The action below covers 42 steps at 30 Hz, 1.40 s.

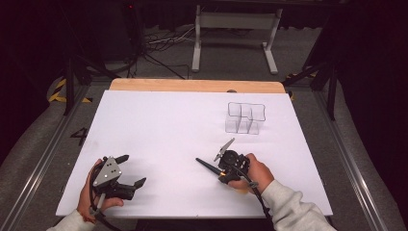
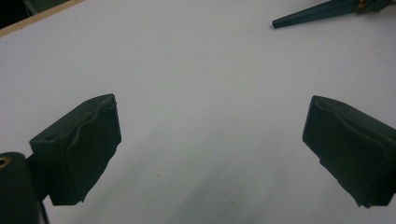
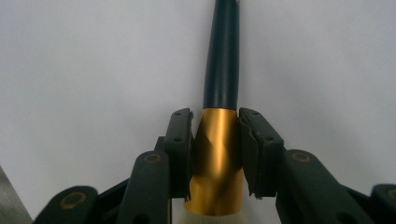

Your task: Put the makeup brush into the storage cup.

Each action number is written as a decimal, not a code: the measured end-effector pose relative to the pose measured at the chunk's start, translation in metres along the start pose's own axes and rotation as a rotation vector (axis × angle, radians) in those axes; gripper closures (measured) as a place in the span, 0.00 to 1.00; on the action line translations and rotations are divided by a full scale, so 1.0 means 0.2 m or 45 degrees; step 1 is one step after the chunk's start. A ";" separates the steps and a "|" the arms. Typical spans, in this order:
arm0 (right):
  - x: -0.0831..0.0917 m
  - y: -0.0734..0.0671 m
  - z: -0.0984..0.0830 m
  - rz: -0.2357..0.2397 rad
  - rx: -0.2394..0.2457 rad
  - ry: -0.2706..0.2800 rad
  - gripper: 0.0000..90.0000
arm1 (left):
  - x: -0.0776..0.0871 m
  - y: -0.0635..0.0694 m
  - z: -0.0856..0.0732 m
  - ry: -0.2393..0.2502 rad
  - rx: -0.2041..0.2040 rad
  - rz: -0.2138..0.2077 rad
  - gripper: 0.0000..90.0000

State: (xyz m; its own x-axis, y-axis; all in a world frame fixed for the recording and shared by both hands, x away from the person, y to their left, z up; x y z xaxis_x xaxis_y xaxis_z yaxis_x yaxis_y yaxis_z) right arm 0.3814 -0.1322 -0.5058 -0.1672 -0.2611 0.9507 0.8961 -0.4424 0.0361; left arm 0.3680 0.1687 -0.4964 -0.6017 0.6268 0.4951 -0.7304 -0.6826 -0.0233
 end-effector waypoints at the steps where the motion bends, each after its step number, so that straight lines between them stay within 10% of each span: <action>1: 0.01 0.00 0.00 0.006 -0.005 0.008 0.75 | -0.01 0.01 0.01 0.000 -0.010 -0.004 0.05; 11: -0.01 0.02 -0.01 0.071 -0.016 -0.012 0.75 | -0.16 0.19 0.13 -0.037 -0.261 -0.035 0.07; 20: -0.01 0.03 -0.06 0.031 -0.021 -0.207 0.47 | -0.19 0.23 0.14 -0.042 -0.269 -0.056 0.07; 24: 0.00 0.02 -0.07 0.052 -0.005 -0.195 0.69 | -0.19 0.22 0.14 -0.043 -0.260 -0.054 0.07; 34: 0.01 0.02 -0.07 0.034 0.057 -0.171 0.71 | -0.24 0.27 0.16 -0.068 -0.342 -0.061 0.07; 42: 0.01 -0.02 -0.01 0.134 0.019 -0.066 0.71 | -0.37 0.41 0.22 -0.089 -0.478 -0.081 0.10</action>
State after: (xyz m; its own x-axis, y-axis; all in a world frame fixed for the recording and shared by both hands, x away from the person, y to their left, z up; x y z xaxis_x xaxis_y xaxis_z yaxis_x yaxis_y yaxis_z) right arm 0.3769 -0.1318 -0.5052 -0.0508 -0.2601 0.9642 0.9136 -0.4022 -0.0604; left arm 0.3667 0.0497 -0.4964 -0.5375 0.6275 0.5634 -0.8408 -0.4501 -0.3009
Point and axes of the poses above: each handheld gripper's, and its own axes: x roughly backward along the jaws, z roughly out of its top, y roughly to its right, the point moved 9 cm from there along -x, roughly forward along the jaws, and after that the axes turned 6 degrees about x, right-handed, at the moved point
